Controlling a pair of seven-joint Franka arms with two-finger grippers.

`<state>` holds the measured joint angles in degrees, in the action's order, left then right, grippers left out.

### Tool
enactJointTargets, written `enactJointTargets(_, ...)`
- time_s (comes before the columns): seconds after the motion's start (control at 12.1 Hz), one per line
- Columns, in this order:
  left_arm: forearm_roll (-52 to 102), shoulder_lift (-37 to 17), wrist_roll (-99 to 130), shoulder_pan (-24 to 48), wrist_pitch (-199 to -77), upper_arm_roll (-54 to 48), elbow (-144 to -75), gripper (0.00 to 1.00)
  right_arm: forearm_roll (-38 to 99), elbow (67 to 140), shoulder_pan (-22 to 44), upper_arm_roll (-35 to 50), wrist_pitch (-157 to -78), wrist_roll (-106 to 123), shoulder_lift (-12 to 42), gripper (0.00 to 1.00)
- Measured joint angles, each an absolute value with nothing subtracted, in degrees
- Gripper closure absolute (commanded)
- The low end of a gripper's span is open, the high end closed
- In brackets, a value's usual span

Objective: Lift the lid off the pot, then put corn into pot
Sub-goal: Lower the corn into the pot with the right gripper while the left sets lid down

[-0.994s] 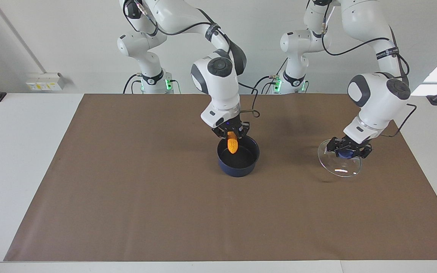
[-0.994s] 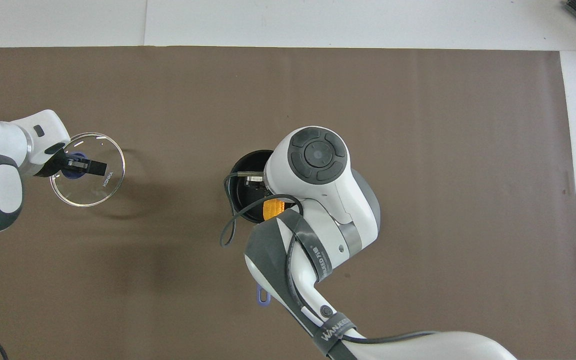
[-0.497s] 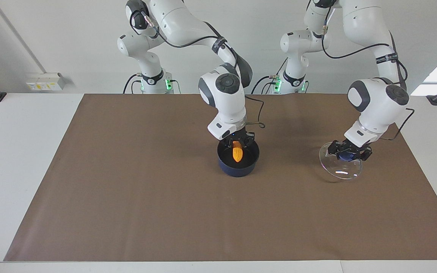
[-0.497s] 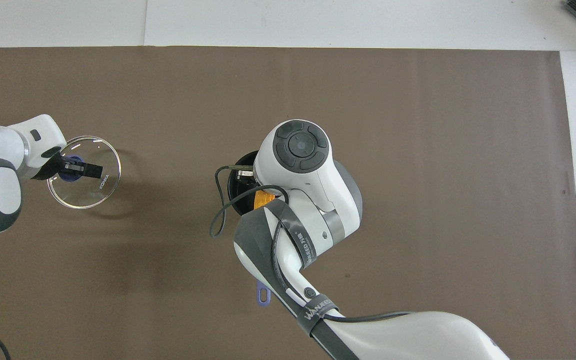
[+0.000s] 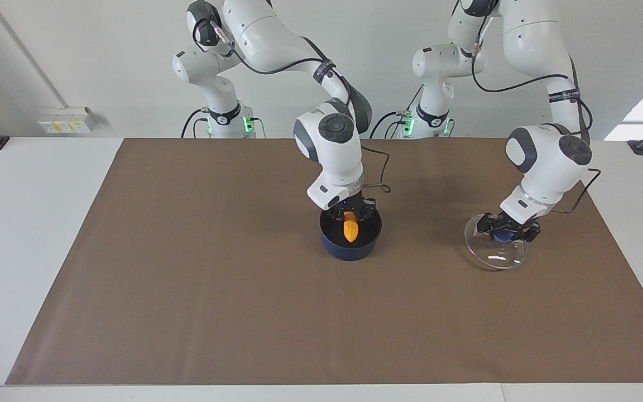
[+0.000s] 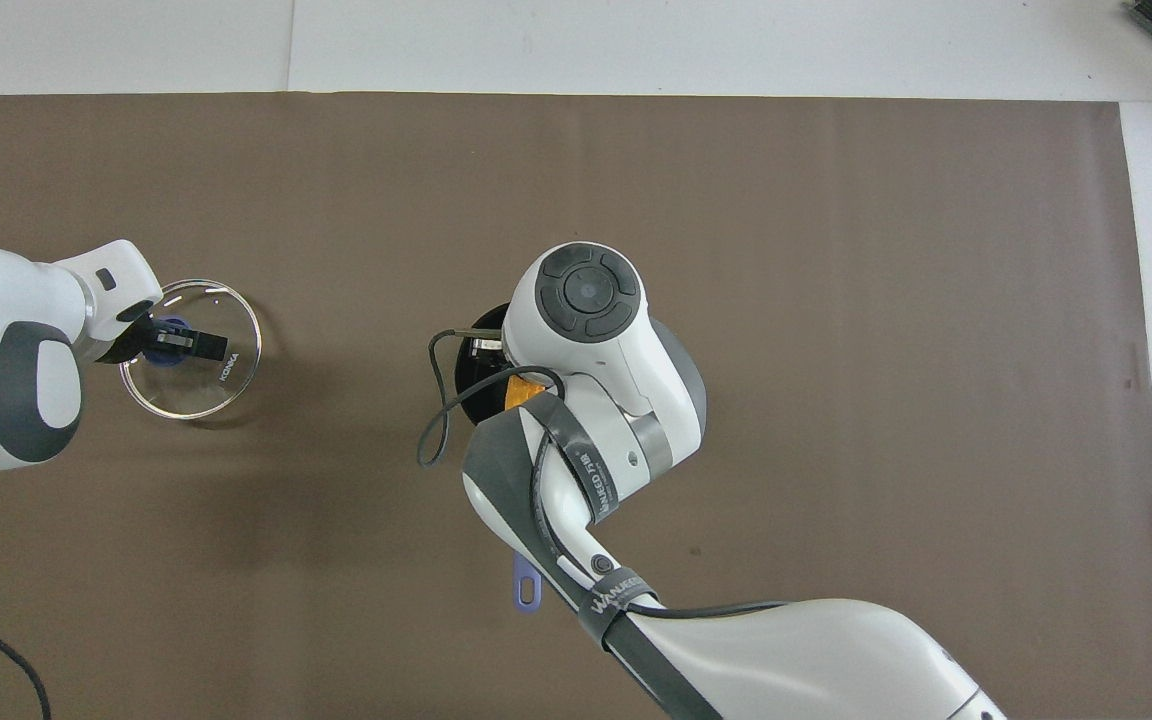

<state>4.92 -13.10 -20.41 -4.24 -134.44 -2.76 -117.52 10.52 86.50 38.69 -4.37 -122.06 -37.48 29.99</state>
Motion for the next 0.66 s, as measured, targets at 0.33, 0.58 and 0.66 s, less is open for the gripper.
enactJointTargets(0.33, 4.91, -13.14, -20.42, -4.24, -135.45, -2.74, -118.76, 0.89, 10.52, 86.53, 38.34, -4.38, -122.67, -37.47, 30.43, 1.00)
enactJointTargets(0.58, 4.91, -13.14, -20.42, -4.24, -136.40, -2.74, -120.22, 0.74, 10.52, 86.98, 38.62, -4.37, -122.86, -37.47, 30.72, 1.00)
enactJointTargets(0.66, 4.91, -13.13, -20.42, -4.24, -136.41, -2.74, -120.57, 0.57, 10.52, 87.13, 38.62, -4.37, -122.93, -37.47, 30.78, 1.00)
